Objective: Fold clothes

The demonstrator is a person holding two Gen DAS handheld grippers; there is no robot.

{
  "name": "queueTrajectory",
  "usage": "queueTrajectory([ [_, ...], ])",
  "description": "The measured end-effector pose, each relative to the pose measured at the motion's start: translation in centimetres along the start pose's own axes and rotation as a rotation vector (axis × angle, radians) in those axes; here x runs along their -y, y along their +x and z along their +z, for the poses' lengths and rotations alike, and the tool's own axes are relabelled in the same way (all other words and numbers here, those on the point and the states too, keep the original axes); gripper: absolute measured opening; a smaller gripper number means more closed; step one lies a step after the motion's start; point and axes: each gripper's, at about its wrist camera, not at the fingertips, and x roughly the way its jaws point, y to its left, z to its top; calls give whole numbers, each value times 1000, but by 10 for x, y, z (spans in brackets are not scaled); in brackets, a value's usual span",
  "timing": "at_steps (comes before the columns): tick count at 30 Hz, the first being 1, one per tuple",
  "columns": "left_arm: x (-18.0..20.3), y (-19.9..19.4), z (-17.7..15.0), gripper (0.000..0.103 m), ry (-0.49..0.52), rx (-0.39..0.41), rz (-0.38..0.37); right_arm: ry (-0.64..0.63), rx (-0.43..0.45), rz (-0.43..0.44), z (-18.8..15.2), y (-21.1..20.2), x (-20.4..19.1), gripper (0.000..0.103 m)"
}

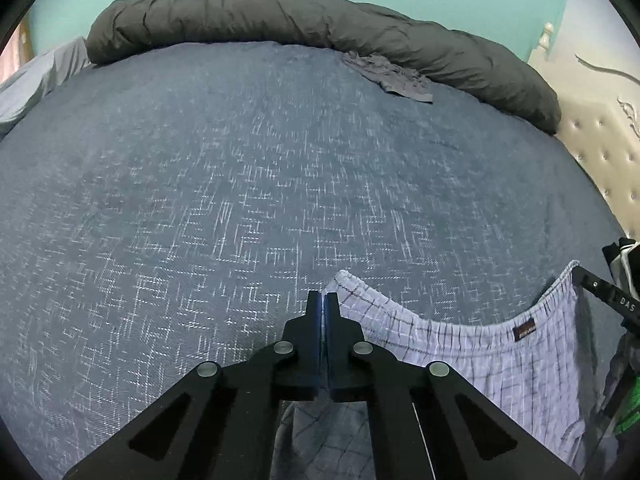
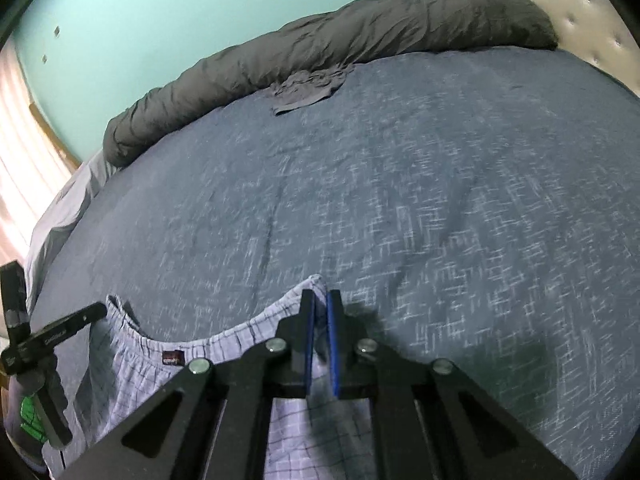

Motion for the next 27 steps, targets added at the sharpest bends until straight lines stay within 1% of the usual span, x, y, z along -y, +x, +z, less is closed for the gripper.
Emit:
queueTrajectory([
  [4, 2, -5, 5, 1, -8, 29, 11, 5, 21, -4, 14, 3, 1, 5],
  [7, 2, -8, 9, 1, -13, 56, 40, -13, 45, -1, 21, 1, -3, 5],
  [10, -2, -9, 9, 1, -22, 68, 66, -30, 38, -10, 23, 7, -8, 5],
  [13, -5, -6, 7, 1, -31, 60, 77, -27, 6, -25, 20, 20, -6, 5],
  [16, -8, -3, 7, 3, -43, 53, 93, 7, -11, -48, 17, 29, 1, 6],
  [17, -9, -2, 7, 3, -47, 50, 99, 21, -12, -57, 17, 30, 4, 9],
  [19, -17, -8, 10, 3, -78, 55, 86, 42, 2, -78, 17, 25, 7, 9],
  [22, -35, -28, 12, 7, -137, 72, 64, 48, 45, -84, 23, 6, 6, 10],
  [23, -42, -36, 11, 10, -155, 76, 60, 42, 58, -87, 25, -1, 4, 13],
  [24, -47, -42, 7, 12, -173, 73, 56, 38, 68, -89, 27, -9, 3, 21],
  [25, -53, -50, 1, 13, -192, 69, 51, 39, 74, -89, 27, -17, 3, 27],
  [26, -58, -57, -5, 16, -205, 63, 49, 51, 80, -81, 26, -23, 4, 36],
  [27, -61, -63, -13, 18, -208, 52, 55, 62, 85, -73, 24, -30, 5, 38],
])
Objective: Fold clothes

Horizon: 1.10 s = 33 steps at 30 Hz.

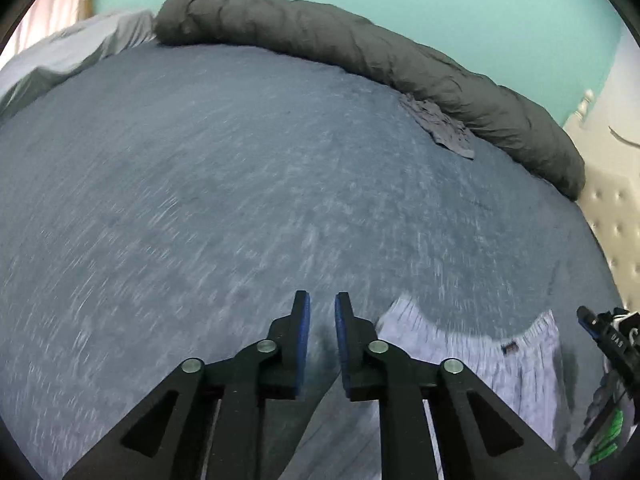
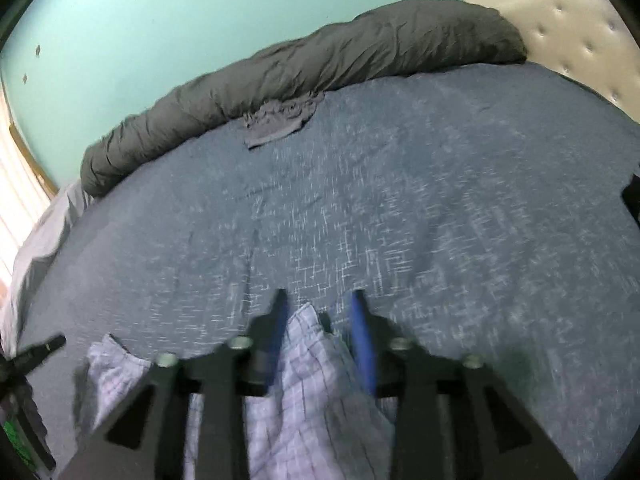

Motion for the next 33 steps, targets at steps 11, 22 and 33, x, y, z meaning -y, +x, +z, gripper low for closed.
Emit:
queueTrajectory([
  [11, -61, -29, -83, 23, -12, -179, 4, 141, -88, 20, -65, -65, 67, 38],
  [22, -57, -39, -110, 22, 46, -216, -24, 219, -153, 35, -97, -74, 99, 39],
  [33, -37, -31, -117, 3, 82, -236, -48, 237, -204, 44, -102, -56, 100, 2],
])
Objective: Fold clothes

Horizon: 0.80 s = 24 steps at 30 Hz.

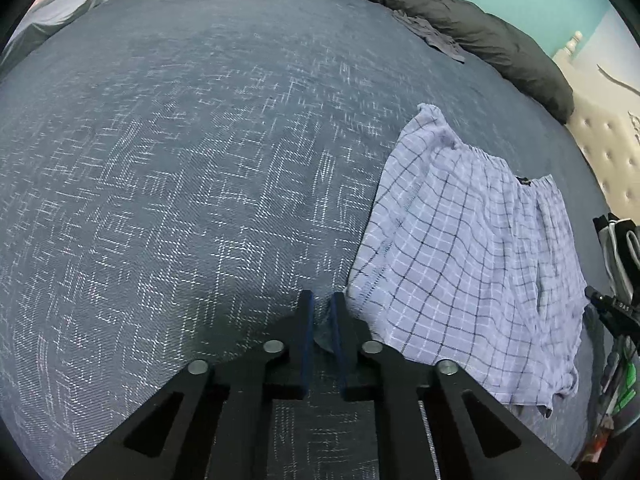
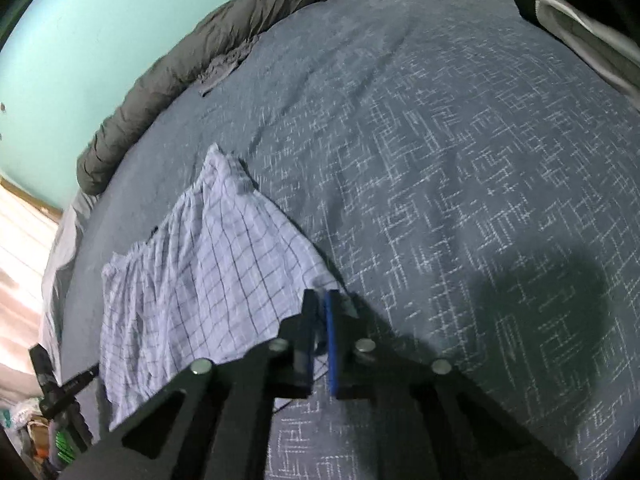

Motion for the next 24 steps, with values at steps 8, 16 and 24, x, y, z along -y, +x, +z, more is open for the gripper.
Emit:
queueTrajectory([
  [8, 1, -29, -1, 0, 6, 58, 14, 104, 102, 42, 10, -18, 20, 2],
  [16, -9, -25, 7, 0, -17, 53, 14, 231, 125, 67, 14, -9, 47, 2],
  [24, -32, -17, 7, 6, -99, 19, 11, 272, 121, 66, 8, -12, 54, 9],
])
